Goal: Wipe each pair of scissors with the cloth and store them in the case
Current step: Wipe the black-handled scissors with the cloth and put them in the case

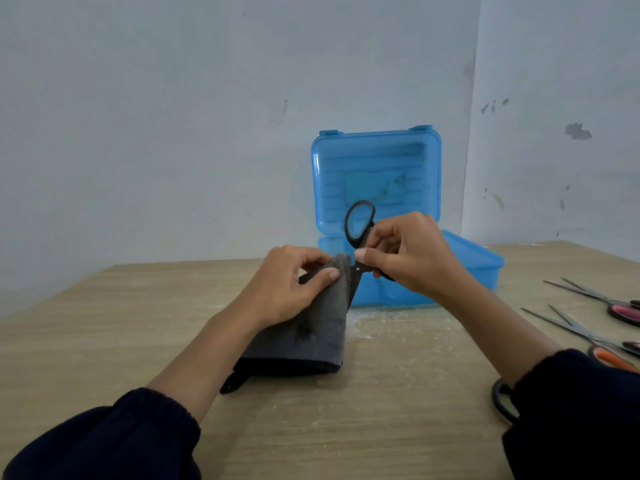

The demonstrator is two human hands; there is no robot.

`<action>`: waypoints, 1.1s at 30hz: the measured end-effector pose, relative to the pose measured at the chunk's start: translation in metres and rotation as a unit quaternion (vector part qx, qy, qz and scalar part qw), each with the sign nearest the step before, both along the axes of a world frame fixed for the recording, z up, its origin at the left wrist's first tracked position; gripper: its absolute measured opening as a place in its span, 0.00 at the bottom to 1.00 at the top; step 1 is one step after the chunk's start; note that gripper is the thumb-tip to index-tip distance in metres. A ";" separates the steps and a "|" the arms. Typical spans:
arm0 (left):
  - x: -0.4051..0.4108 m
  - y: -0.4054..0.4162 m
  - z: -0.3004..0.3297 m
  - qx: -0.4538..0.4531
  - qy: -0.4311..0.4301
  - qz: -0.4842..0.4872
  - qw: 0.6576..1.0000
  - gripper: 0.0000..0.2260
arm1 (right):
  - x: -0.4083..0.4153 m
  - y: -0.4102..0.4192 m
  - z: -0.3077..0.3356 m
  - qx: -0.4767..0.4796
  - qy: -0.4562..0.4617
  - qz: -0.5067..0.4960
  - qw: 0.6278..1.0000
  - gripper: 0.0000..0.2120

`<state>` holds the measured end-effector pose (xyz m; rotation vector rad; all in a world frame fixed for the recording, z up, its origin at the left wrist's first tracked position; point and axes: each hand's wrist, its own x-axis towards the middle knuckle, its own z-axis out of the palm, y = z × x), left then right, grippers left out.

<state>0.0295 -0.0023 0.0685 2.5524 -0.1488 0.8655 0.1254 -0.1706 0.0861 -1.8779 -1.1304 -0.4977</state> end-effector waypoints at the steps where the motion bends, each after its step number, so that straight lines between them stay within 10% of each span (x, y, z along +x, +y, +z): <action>1: -0.001 0.002 0.000 0.002 0.008 0.001 1.000 0.11 | 0.002 -0.002 0.001 0.001 0.007 0.001 1.000 0.07; 8: -0.002 0.015 -0.002 0.021 0.014 0.025 0.999 0.09 | 0.014 -0.016 0.007 -0.027 0.090 -0.036 0.995 0.08; 16: 0.006 0.012 -0.015 0.191 -0.051 0.059 0.978 0.18 | 0.020 -0.021 0.010 -0.017 0.453 -0.005 0.891 0.04; 24: 0.003 0.030 -0.014 0.002 -0.066 0.045 0.997 0.11 | 0.019 -0.020 0.007 0.003 0.428 0.219 0.877 0.10; 33: 0.000 0.029 -0.009 -0.180 -0.011 -0.023 0.983 0.08 | 0.019 -0.002 -0.013 0.125 0.324 0.175 0.921 0.04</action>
